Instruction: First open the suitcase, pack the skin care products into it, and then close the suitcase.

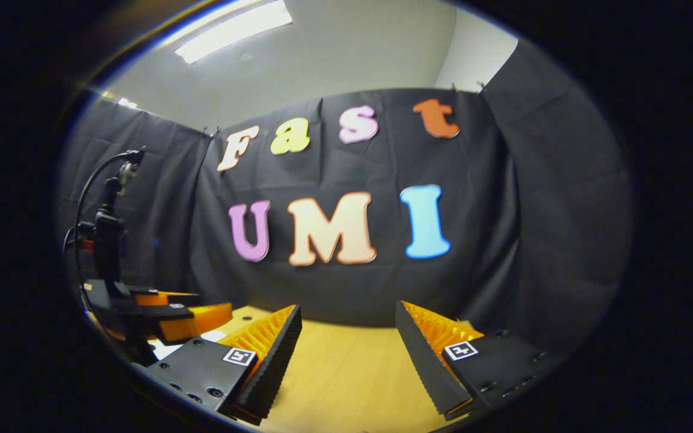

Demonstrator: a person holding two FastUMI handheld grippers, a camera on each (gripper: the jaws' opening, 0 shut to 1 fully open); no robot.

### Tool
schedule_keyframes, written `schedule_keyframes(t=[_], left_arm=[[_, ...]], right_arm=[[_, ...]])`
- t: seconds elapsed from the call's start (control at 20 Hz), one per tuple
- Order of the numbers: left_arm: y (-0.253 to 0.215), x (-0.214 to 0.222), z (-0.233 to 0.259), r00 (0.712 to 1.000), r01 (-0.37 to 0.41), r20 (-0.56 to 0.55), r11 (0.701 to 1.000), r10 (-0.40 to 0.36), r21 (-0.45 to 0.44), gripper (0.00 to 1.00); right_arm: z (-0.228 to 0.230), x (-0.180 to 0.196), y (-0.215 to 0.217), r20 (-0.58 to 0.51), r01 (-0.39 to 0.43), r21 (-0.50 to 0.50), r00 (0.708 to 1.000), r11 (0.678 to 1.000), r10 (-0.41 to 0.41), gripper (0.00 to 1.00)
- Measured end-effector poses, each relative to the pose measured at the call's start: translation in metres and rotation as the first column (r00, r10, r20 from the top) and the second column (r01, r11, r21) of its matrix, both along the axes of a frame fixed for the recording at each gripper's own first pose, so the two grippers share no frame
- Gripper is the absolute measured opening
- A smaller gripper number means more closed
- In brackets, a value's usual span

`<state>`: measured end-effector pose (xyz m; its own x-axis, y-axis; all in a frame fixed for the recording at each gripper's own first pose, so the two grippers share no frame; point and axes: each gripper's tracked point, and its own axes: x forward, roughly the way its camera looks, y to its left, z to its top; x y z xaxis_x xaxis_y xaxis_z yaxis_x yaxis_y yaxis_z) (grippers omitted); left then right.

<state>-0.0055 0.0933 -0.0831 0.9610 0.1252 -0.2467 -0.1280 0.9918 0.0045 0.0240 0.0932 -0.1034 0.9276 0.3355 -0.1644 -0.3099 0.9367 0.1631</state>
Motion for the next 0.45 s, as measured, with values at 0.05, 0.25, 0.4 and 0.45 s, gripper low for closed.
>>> schedule_keyframes(t=[0.05, 0.25, 0.4, 0.45], left_arm=[[-0.007, 0.002, 0.012, 0.999, 0.025, 0.022, 1.0, -0.025, 0.0, 0.93], [-0.011, -0.003, 0.053, 0.991, 0.11, 0.077, 0.993, -0.114, 0.052, 0.94], [-0.023, -0.005, 0.077, 0.975, 0.156, 0.145, 0.982, -0.171, 0.104, 0.93], [-0.029, -0.006, 0.08, 0.97, 0.174, 0.154, 0.978, -0.19, 0.111, 0.94]], right_arm=[[0.014, 0.002, -0.005, 0.038, 0.035, 0.0, 0.999, 0.999, -0.035, 0.97], [0.031, -0.011, -0.011, 0.05, 0.112, -0.006, 0.993, 0.994, -0.111, 0.97], [0.04, -0.018, -0.013, 0.061, 0.155, -0.001, 0.986, 0.988, -0.154, 0.97], [0.042, -0.022, -0.012, 0.068, 0.16, -0.006, 0.985, 0.987, -0.159, 0.97]])
